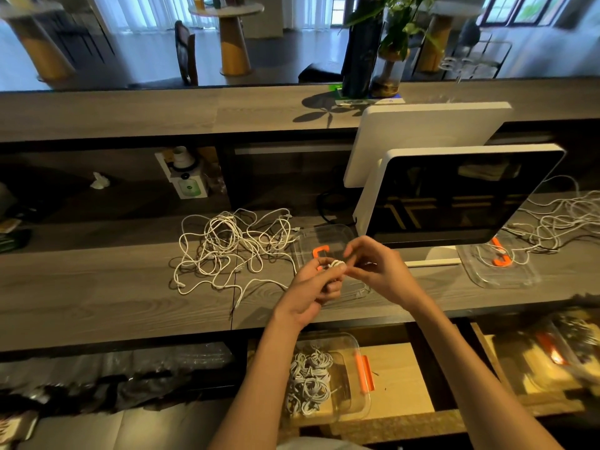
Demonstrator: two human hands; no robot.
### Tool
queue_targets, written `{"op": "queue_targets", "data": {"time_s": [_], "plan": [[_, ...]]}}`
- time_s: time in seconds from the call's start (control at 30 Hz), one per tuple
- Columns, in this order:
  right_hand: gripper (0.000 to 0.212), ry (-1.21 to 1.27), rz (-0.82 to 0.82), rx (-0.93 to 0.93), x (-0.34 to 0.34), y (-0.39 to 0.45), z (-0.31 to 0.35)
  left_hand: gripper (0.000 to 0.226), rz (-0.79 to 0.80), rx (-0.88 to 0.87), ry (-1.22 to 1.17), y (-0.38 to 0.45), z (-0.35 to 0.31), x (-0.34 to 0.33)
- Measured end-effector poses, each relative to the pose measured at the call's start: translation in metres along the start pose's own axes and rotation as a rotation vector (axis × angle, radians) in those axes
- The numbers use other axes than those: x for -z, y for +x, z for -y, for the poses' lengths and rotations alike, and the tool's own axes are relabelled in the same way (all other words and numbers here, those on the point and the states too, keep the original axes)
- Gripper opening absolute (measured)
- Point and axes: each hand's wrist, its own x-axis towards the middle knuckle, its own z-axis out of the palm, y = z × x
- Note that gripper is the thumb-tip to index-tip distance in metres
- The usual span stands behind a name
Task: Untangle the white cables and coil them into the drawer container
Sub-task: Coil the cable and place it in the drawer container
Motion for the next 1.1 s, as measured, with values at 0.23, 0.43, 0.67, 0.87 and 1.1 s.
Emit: {"op": "queue_targets", "data": {"time_s": [0.23, 0.43, 0.67, 0.87, 1.1], "plan": [[0.025, 0.037, -0.099, -0.048, -0.022, -0.010, -0.006, 0.024, -0.228, -0.078, 0.384, 0.008, 0.008, 0.002], [0.023, 0.055, -0.162, -0.049, -0.034, -0.019, -0.003, 0.031, -0.343, -0.117, 0.331, 0.011, 0.009, 0.002], [0.022, -0.062, -0.274, 0.081, -0.033, -0.014, 0.021, 0.035, -0.322, -0.138, 0.404, 0.009, 0.004, -0.007], [0.017, 0.085, -0.473, 0.010, -0.049, -0.013, 0.024, 0.039, -0.284, -0.081, 0.164, 0.007, 0.003, -0.011], [0.015, 0.155, -0.542, -0.041, -0.064, -0.018, 0.018, 0.018, -0.123, -0.100, -0.060, 0.003, -0.003, -0.011]]}}
